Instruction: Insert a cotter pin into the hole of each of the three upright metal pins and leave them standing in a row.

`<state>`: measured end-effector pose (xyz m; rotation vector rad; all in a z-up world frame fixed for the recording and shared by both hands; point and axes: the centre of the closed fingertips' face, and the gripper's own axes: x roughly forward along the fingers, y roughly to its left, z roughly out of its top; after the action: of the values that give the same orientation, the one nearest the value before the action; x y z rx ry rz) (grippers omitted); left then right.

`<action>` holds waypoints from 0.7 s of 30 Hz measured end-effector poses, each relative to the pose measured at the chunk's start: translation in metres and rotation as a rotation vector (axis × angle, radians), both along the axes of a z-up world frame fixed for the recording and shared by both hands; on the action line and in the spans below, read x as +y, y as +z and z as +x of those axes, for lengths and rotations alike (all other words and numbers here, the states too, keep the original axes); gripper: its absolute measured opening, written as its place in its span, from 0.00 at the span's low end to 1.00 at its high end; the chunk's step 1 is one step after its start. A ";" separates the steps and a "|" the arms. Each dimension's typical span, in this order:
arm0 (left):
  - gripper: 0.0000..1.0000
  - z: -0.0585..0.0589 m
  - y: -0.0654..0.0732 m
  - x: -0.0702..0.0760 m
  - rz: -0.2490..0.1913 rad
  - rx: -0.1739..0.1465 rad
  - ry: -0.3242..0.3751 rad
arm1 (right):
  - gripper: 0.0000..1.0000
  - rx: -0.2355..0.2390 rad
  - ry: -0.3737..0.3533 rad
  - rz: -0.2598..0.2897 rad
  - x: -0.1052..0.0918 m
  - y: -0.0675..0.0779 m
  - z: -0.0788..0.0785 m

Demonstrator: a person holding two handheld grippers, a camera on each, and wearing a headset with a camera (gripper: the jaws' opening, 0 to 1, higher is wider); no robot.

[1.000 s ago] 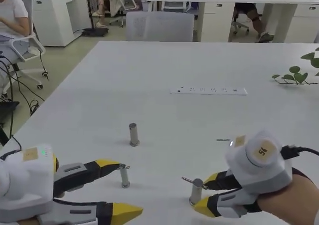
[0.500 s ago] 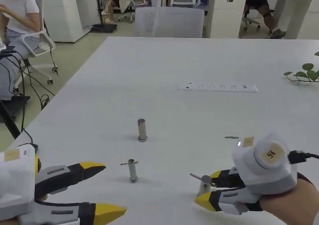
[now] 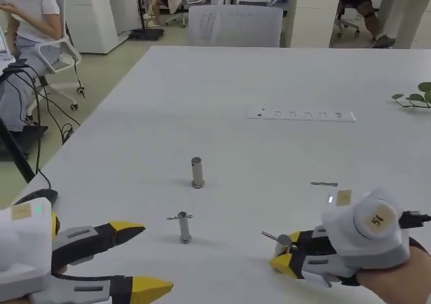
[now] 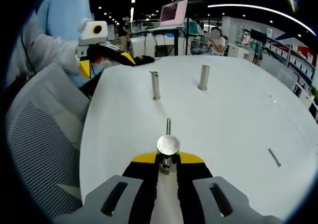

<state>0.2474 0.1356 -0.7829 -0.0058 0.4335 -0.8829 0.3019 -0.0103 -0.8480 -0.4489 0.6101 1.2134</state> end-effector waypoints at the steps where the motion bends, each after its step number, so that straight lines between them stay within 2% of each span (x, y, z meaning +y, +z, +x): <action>1: 0.66 0.000 0.000 0.000 0.000 0.001 -0.001 | 0.15 0.001 0.008 0.003 0.001 0.000 0.000; 5: 0.66 0.000 0.001 -0.002 0.000 0.003 -0.007 | 0.14 -0.003 0.047 0.005 0.002 0.000 0.001; 9: 0.65 -0.002 0.000 -0.003 0.002 0.009 -0.016 | 0.13 -0.029 0.123 -0.005 0.006 0.001 0.003; 14: 0.65 -0.003 -0.001 -0.002 0.003 0.014 -0.017 | 0.13 -0.023 0.166 -0.007 0.013 0.001 0.007; 21: 0.65 -0.003 -0.002 -0.001 0.001 0.017 -0.014 | 0.13 -0.016 0.227 0.005 0.032 0.006 0.011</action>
<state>0.2443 0.1344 -0.7848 -0.0093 0.4499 -0.8968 0.3130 0.0215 -0.8416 -0.5337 0.5524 1.4252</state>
